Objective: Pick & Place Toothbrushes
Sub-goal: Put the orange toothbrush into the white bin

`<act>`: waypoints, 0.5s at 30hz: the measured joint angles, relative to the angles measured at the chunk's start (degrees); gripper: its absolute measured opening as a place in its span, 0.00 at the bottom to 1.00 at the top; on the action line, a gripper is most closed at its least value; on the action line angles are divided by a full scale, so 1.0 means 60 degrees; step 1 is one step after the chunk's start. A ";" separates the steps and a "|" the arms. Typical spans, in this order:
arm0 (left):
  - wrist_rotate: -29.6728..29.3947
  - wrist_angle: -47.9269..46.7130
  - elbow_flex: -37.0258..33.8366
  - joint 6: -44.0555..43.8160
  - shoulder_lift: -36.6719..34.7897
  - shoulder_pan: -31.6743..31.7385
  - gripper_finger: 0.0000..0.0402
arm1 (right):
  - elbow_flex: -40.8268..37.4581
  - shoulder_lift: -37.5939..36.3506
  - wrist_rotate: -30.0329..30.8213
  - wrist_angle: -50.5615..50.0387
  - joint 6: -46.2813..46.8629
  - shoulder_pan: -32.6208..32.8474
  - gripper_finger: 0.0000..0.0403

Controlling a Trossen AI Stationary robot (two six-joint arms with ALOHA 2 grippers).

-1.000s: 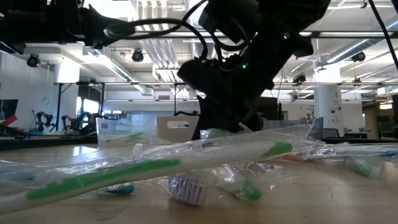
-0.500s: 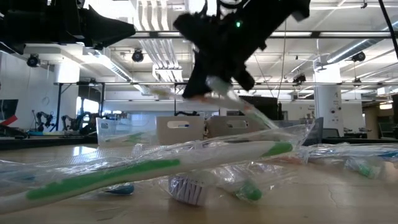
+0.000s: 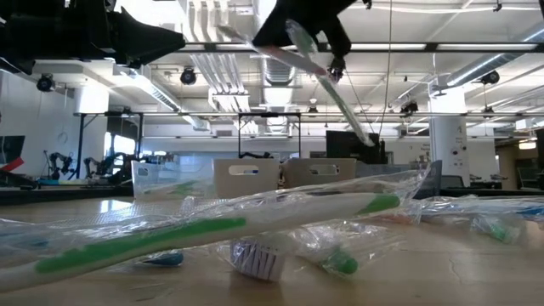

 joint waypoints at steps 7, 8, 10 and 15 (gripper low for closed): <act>0.0000 -0.0003 0.0000 -0.0040 0.0000 0.0000 0.50 | -0.0698 0.0886 0.0443 0.3650 -0.1897 0.0384 0.03; 0.0000 -0.0021 0.0000 -0.0077 0.0003 0.0000 0.50 | -0.0825 0.0968 0.0443 0.4389 -0.2271 0.0380 0.03; 0.0103 -0.0008 0.0000 -0.0250 0.0011 -0.0005 0.50 | -0.1077 0.1074 0.0461 0.5750 -0.2871 0.0384 0.03; 0.0769 0.0003 0.0000 -0.0390 0.0015 0.0000 0.50 | -0.1740 0.1223 0.0446 0.7876 -0.4228 0.0544 0.03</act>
